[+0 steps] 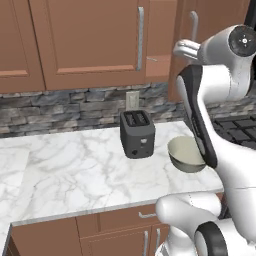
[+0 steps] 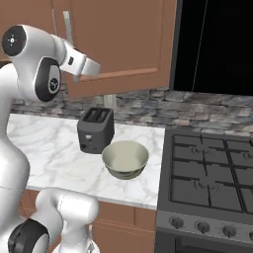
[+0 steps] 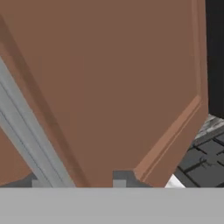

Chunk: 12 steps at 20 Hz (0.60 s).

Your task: Open the cabinet and setup a tea strainer by placing it in the bowl upright.

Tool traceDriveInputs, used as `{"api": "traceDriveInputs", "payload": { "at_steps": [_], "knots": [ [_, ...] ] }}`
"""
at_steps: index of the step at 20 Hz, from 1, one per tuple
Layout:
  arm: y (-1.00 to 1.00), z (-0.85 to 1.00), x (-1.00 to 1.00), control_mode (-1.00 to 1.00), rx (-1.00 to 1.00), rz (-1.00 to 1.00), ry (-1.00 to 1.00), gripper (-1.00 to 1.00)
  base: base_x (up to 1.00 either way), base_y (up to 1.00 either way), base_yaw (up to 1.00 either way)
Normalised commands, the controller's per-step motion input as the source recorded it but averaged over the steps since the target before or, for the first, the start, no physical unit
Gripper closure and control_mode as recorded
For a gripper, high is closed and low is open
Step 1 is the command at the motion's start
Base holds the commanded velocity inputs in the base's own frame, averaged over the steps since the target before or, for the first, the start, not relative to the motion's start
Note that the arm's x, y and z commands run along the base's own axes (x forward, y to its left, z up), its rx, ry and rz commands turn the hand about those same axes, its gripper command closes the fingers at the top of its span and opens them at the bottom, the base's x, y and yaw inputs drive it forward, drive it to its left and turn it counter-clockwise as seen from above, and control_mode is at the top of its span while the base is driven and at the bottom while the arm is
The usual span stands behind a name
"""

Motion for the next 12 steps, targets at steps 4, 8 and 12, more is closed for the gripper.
{"api": "traceDriveInputs", "payload": {
  "at_steps": [4, 8, 12],
  "knots": [
    [-0.90, 0.16, -1.00, -1.00, 0.14, -0.05, -0.07, 1.00, 0.00, 0.00, 0.00],
    [-0.94, 0.16, -0.98, -1.00, 0.13, -0.04, -0.08, 1.00, 0.00, 0.00, 0.00],
    [-0.94, 0.09, -0.89, -1.00, 0.10, -0.05, -0.07, 1.00, 0.00, 0.00, 0.00]
  ]
}}
